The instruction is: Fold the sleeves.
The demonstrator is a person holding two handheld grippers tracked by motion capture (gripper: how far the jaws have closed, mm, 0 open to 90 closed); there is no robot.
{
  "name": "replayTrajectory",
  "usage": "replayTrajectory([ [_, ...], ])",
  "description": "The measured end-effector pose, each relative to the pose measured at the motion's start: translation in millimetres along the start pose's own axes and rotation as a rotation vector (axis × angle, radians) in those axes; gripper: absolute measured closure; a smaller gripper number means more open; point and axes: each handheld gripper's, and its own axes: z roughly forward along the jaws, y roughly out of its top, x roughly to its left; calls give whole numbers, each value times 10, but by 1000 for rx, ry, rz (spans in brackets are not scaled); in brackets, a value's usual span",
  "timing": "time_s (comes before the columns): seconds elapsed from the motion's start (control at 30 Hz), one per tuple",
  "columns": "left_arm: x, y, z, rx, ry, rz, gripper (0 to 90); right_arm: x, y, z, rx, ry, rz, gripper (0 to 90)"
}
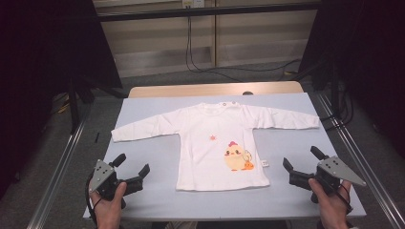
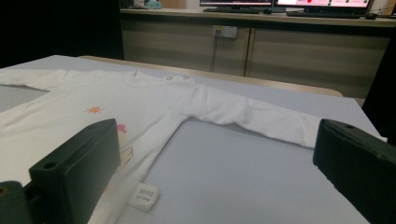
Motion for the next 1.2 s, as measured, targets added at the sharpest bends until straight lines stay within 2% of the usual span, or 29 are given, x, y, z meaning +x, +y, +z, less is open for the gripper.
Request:
replayTrajectory([
  [0.17,9,5,-3,8,-7,-3,30,-2,-3,3,3,5,-2,6],
  [0.2,13,9,-5,11,-7,-3,33,5,-11,15,17,6,-7,7],
  [0.3,32,19,-10,22,4,-1,31,5,-14,19,16,15,-11,7],
  [0.5,81,29,-22,28,11,-25,44,6,-16,16,20,23,-11,7],
  [0.57,99,31,-32,52,0,-25,56,12,-15,18,16,24,-14,7],
  [0.67,135,36,-49,74,-40,-49,61,22,-13,22,29,27,-16,4],
  [0.73,160,48,-57,76,-60,-54,61,27,-13,26,33,33,-12,8],
  [0.8,189,60,-63,72,-50,-49,61,30,-13,23,33,35,-18,6],
  [0.9,246,85,-67,70,-70,-59,61,24,-15,22,33,41,-14,6],
  [0.93,260,98,-69,76,-77,-51,61,24,-15,22,33,41,-14,5],
  [0.97,269,108,-66,82,-69,-34,62,24,-17,25,36,42,-11,5],
  [1.13,285,134,-64,78,-72,-35,61,23,-17,23,35,46,-8,6],
  [1.2,297,158,-81,71,-85,-39,49,20,-17,20,33,47,-8,6],
])
